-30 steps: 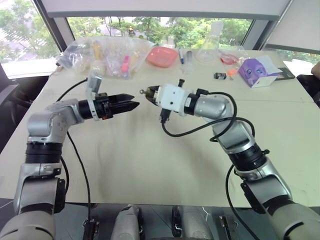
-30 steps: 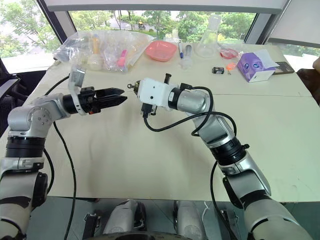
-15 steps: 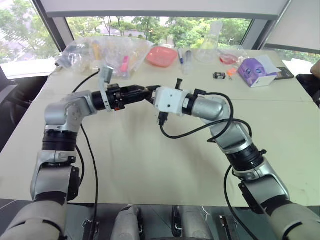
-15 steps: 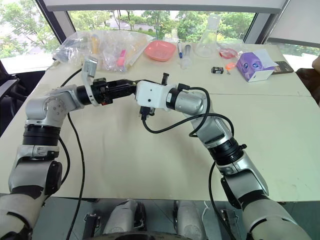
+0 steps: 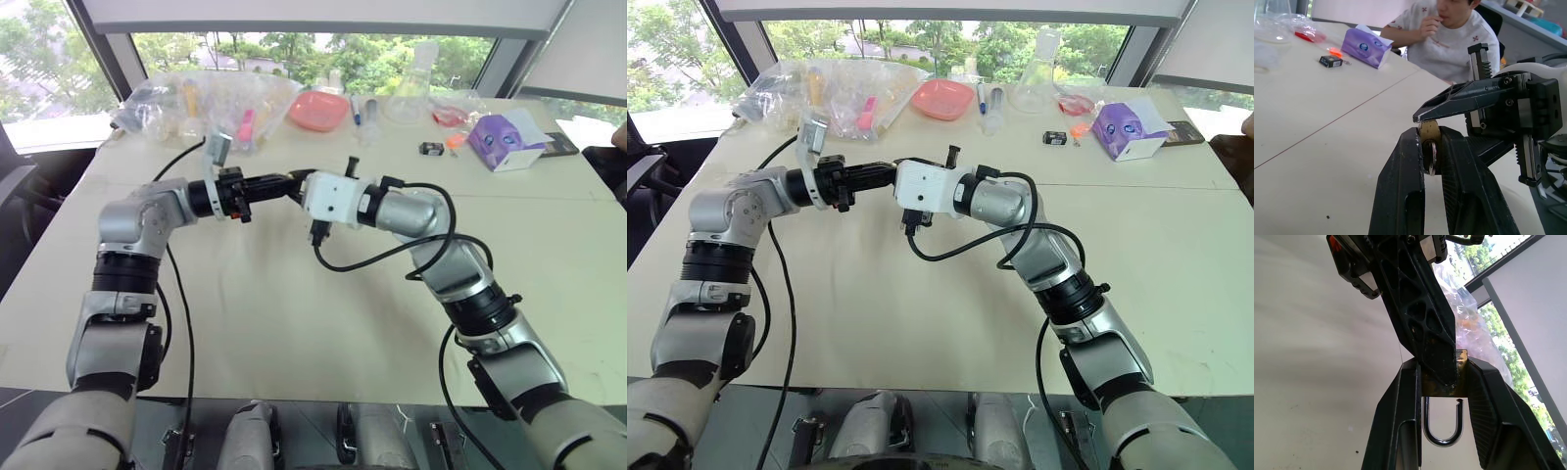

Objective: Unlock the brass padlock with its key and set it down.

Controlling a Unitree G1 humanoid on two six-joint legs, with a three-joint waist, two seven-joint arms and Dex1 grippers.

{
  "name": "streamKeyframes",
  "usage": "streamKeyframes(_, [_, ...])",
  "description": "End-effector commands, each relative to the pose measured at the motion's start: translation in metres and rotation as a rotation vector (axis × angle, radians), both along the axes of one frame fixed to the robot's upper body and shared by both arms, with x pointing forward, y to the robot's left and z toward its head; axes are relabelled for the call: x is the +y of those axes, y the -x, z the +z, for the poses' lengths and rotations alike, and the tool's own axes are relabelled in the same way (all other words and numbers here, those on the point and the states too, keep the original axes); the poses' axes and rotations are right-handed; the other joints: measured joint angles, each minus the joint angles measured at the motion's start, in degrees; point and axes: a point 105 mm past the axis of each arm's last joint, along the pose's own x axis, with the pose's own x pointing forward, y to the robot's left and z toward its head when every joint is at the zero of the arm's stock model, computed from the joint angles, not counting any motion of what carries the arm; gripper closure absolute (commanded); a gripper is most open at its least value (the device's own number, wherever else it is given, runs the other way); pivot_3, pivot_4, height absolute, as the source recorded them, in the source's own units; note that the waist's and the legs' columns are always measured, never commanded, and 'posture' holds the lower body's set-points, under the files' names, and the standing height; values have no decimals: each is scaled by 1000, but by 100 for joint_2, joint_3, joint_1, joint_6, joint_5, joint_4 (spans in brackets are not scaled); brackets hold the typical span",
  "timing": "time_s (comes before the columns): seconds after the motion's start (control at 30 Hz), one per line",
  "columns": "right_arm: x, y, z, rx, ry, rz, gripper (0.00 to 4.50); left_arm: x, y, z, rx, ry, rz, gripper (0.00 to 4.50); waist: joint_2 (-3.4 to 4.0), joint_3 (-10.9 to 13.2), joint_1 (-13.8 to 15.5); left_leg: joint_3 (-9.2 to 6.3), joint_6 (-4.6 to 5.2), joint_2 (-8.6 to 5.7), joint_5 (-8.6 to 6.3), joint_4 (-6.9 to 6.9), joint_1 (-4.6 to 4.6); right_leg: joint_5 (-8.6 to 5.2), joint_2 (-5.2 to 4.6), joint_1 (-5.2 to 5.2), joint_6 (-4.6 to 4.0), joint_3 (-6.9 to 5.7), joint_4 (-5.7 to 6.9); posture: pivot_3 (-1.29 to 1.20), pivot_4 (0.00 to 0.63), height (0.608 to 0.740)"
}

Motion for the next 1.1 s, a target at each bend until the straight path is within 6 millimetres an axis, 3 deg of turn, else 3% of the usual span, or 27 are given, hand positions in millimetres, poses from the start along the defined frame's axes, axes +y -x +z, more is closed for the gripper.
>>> streamKeyframes(0.03, [-5,5,14,-46,-30,-5,1469,8,0,14,-34,52,33,4500,0,0,0,0,0,0,0,0,0,0,0,0,0,0,0,0,150,740])
streamKeyframes(0.1, [-10,4,16,-34,-54,-21,326,10,1,15,-18,81,40,4500,0,0,0,-1,0,0,0,0,0,0,0,0,0,0,0,0,150,740])
streamKeyframes(0.13, [-10,6,15,-19,-70,-14,51,11,1,16,-11,92,44,4500,0,0,0,0,0,0,0,0,0,0,0,0,0,0,0,0,150,740])
streamKeyframes(0.27, [-13,16,27,135,-286,21,51,12,4,19,0,122,36,4500,0,0,8,-1,0,0,0,0,0,0,0,0,0,0,1,0,150,740])
streamKeyframes(0.4, [-23,10,43,204,-461,-25,51,11,12,18,-25,103,-4,4500,0,0,10,-4,0,0,0,1,0,0,0,1,0,-1,4,0,150,740])
streamKeyframes(1.1, [-27,-12,23,250,-433,-126,51,9,26,25,-38,129,-33,4500,0,0,1,-5,0,0,0,0,0,0,-1,0,0,0,3,0,150,740])
